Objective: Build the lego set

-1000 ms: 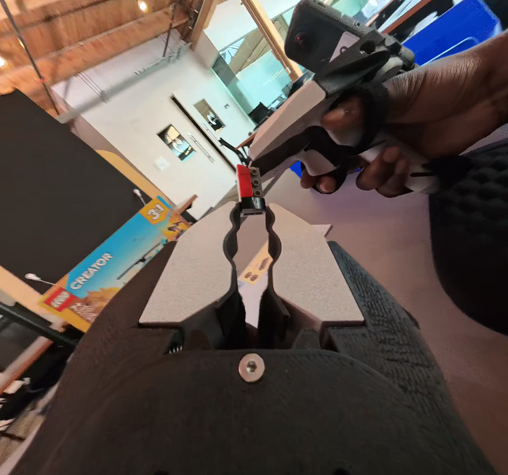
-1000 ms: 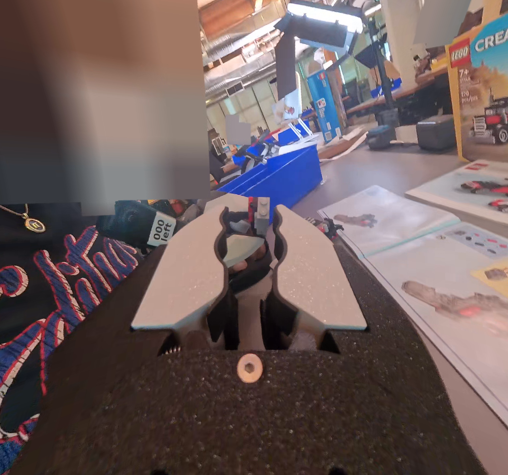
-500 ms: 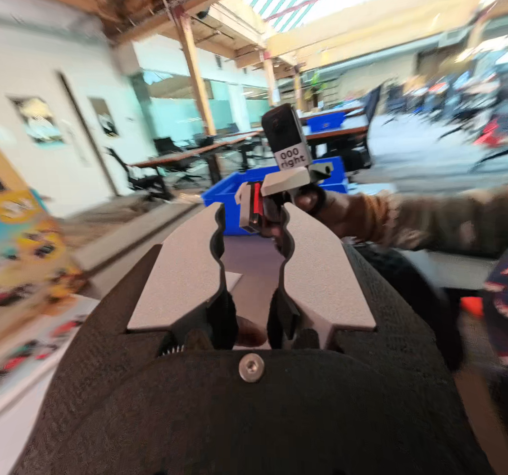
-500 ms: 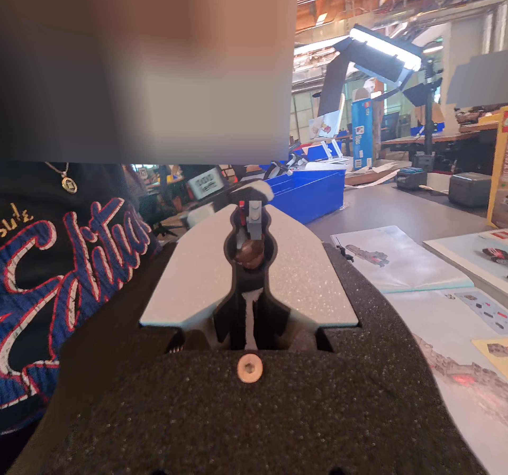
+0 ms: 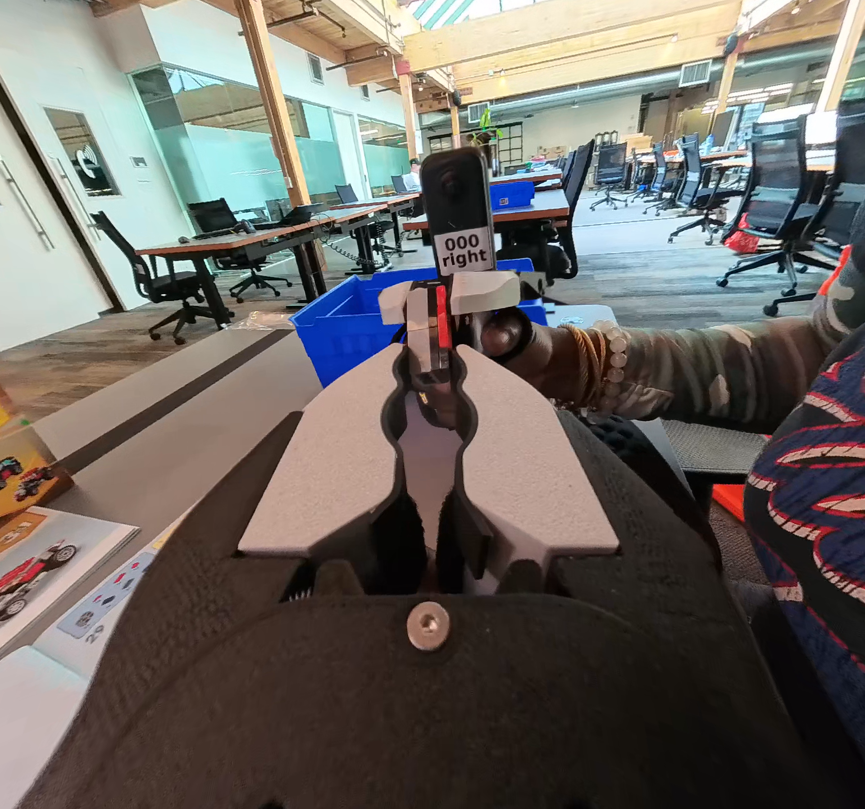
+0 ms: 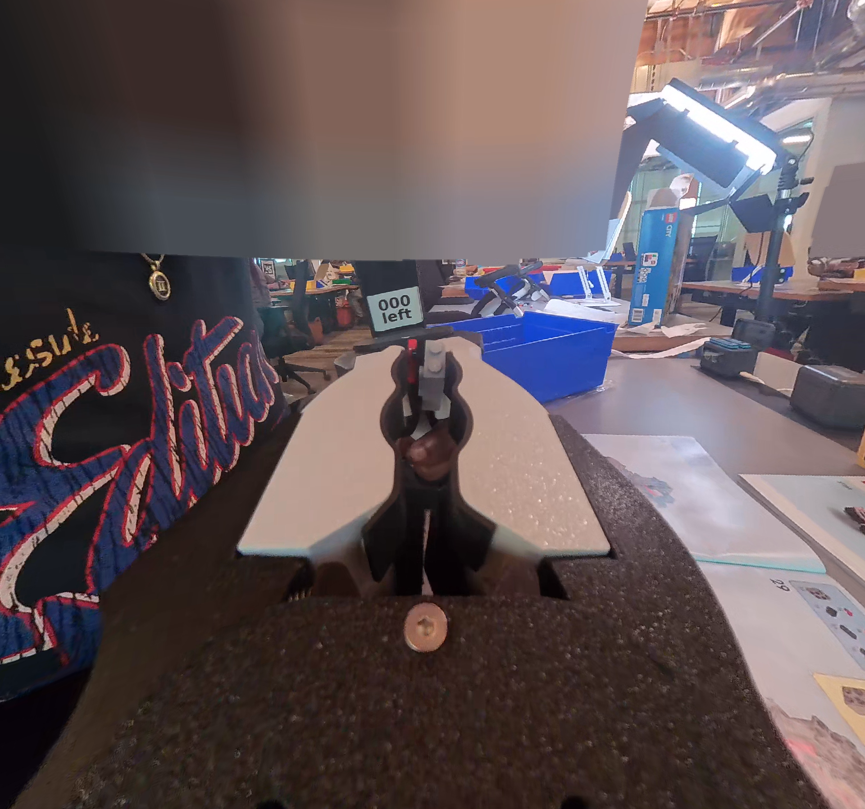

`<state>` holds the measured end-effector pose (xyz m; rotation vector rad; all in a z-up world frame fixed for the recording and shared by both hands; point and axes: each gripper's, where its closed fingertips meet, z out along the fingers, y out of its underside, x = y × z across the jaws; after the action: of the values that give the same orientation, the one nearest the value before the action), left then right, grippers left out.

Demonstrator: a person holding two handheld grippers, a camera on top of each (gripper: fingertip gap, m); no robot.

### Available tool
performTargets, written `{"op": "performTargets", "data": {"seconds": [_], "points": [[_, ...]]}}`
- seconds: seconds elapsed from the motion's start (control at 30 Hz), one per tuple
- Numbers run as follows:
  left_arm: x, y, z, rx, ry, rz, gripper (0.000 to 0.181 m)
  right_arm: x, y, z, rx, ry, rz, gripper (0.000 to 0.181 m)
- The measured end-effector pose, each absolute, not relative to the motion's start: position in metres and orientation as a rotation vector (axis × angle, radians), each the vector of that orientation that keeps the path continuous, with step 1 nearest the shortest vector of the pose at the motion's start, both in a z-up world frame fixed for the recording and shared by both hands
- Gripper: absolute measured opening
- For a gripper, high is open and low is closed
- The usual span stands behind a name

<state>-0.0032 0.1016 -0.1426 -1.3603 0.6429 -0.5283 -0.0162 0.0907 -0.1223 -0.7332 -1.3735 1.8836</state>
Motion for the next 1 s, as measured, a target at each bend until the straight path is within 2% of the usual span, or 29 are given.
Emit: {"op": "performTargets", "data": {"seconds": [0.23,0.33,0.4,1.0], "points": [[-0.003,0.1,-0.143,-1.345,0.647,-0.49,0.016,-0.015,0.088,-0.122,-0.728,-1.376,1.916,0.015],[-0.002,0.102,-0.146,-1.356,0.649,-0.453,0.016,-0.018,0.081,-0.129,-0.72,-1.439,1.866,0.027],[0.001,0.102,-0.147,-1.359,0.658,-0.447,0.016,-0.02,0.083,-0.126,-0.705,-1.405,1.847,0.016],[-0.006,0.106,-0.147,-1.322,0.664,-0.192,0.016,-0.024,0.082,-0.115,-0.655,-1.311,1.969,0.017]]}}
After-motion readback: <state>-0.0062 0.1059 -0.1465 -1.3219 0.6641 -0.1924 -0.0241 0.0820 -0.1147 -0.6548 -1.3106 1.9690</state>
